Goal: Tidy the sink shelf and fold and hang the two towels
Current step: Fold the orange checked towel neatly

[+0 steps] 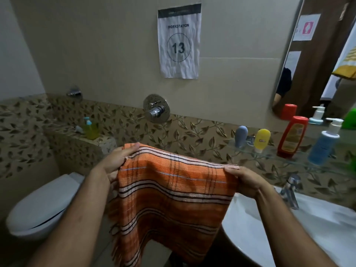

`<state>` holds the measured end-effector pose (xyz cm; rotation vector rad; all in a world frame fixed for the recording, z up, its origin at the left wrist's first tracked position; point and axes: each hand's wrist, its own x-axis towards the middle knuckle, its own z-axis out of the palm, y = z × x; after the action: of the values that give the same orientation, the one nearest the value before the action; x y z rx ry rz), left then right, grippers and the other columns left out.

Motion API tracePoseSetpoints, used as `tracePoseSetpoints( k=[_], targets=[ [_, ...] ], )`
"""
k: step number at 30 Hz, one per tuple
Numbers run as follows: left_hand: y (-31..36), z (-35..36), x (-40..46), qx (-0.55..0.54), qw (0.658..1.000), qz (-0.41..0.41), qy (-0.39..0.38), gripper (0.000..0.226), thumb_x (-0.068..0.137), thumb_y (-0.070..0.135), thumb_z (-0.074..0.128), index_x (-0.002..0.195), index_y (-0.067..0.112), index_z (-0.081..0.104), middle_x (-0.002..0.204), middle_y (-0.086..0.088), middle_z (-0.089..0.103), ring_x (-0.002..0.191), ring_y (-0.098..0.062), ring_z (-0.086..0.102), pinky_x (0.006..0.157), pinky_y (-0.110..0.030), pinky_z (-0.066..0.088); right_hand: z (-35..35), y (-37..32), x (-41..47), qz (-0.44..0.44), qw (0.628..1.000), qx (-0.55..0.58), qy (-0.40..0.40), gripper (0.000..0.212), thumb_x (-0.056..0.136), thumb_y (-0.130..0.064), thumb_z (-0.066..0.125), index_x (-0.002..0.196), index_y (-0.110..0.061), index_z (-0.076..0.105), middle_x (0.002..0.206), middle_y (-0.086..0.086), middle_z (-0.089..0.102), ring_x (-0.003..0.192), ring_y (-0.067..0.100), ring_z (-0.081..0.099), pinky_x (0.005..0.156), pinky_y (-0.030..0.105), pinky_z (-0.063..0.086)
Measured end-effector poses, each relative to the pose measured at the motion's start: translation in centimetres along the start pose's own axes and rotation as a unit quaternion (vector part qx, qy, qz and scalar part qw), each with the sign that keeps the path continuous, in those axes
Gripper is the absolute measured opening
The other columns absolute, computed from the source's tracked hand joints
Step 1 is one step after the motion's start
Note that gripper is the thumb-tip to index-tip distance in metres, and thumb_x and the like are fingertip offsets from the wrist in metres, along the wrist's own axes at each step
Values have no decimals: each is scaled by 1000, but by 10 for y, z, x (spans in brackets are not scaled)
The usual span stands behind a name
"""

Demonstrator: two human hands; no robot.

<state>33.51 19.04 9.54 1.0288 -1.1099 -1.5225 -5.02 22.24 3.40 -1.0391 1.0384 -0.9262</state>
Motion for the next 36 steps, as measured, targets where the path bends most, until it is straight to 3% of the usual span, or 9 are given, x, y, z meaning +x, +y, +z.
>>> tracePoseSetpoints(
  k=[6,9,13,20,24,26,29,31,36],
  targets=[
    [-21,-18,-14,-71,995,23,-59,77,93,67,22,110,12,73,105,-15,72,99,-28,70,82,-42,59,17,-24,11,-47,987,100,119,22,89,-24,59,102,-10,71,95,14,73,82,26,69,74,36,57],
    [-45,-17,-13,-9,999,-23,-30,53,95,48,39,98,9,75,100,-20,71,88,-25,72,76,-39,61,26,-26,18,2,985,56,166,16,93,-22,60,98,-9,68,85,11,72,76,24,66,64,32,56],
    [-58,-18,-3,20,997,-55,43,20,90,9,62,105,-4,65,104,-27,64,70,-24,73,67,-41,61,28,-28,15,32,981,45,184,13,93,-19,62,102,-10,66,86,12,70,75,24,66,68,36,56],
    [-39,-11,20,-3,989,-85,122,13,85,14,70,88,2,65,66,-13,72,55,-22,71,49,-37,59,16,-53,-3,26,992,-11,120,28,90,-23,63,113,-8,65,106,17,71,98,31,68,83,45,55],
    [-45,-6,23,17,981,-125,145,13,83,16,73,80,8,63,58,-9,69,47,-20,67,46,-37,58,19,-25,3,90,975,-106,176,23,91,-15,62,113,-8,66,103,15,68,91,28,65,72,40,53],
    [-43,-4,23,22,979,-122,161,14,83,16,74,89,9,64,72,-10,71,49,-21,67,47,-35,57,22,-21,5,95,967,-101,214,23,88,-15,67,108,-4,67,94,14,68,86,27,66,71,39,54],
    [-34,-4,30,56,971,-59,225,72,80,14,78,141,3,41,121,-17,60,82,-25,65,61,-36,53,27,-28,8,58,963,-88,250,14,84,-12,72,89,1,68,81,14,66,73,26,65,63,37,59],
    [-27,-2,32,106,962,-3,250,90,78,13,79,150,5,26,143,-18,45,103,-27,60,62,-33,50,32,-38,8,25,959,-90,269,16,83,-13,74,84,1,66,84,16,67,71,25,65,68,39,59],
    [-10,-11,27,233,956,80,159,113,75,5,80,155,22,3,151,-15,31,123,-27,50,85,-41,53,30,-63,5,-87,972,2,216,62,85,-2,69,140,-5,41,116,19,61,93,25,67,69,34,59]
  ],
)
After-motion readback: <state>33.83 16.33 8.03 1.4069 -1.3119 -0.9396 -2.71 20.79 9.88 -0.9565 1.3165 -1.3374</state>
